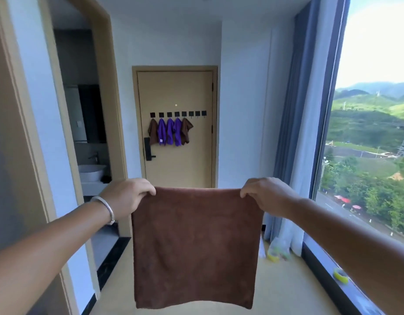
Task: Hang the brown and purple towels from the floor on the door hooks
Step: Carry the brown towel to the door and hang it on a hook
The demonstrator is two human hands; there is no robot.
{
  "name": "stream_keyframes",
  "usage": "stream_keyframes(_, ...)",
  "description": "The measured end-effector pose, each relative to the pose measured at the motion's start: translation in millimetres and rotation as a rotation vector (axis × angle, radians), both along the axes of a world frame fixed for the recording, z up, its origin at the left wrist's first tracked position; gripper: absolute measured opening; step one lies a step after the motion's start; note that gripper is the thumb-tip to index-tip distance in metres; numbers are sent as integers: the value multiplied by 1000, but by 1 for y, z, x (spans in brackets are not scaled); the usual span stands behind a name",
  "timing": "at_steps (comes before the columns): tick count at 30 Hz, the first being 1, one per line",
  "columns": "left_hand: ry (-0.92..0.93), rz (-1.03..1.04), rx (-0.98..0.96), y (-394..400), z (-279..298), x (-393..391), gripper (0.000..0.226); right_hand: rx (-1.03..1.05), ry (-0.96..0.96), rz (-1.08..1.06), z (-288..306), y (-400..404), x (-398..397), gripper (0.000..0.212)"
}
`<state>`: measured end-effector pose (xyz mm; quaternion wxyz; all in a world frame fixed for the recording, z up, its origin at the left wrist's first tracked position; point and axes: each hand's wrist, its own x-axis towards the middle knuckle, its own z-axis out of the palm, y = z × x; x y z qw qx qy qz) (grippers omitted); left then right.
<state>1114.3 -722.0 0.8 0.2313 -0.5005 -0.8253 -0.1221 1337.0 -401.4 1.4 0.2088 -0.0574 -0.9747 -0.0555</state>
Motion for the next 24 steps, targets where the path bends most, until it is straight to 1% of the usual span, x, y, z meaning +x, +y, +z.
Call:
stream_keyframes(2,1,33,17,6,28,6,25,-45,74,-17,29,-3,6,30)
stream_keyframes(4,-13,47,59,13,52,15,20,-39,122,-29,55,-5,14,23)
stream_keyframes(6,-76,36,121,18,73,25,13,-22,151,-31,77,-5,21,13)
stream_keyframes(7,-110,22,156,21,82,29,12,-23,164,-33,87,-4,25,10)
stream_keyframes(9,-132,-6,211,26,96,38,18,-39,192,-34,103,2,30,5)
stream_keyframes(11,-106,-43,218,30,105,46,27,-70,223,-14,114,8,33,13)
stream_keyframes(14,-15,-55,132,39,113,57,35,-72,237,47,124,17,35,23)
stream_keyframes(16,26,-53,79,47,115,60,36,-49,223,89,126,23,32,28)
stream_keyframes(19,35,-37,32,59,118,55,37,-12,199,98,128,36,22,37)
stream_keyframes(24,79,-10,-3,79,125,16,35,33,200,80,131,58,-18,38)
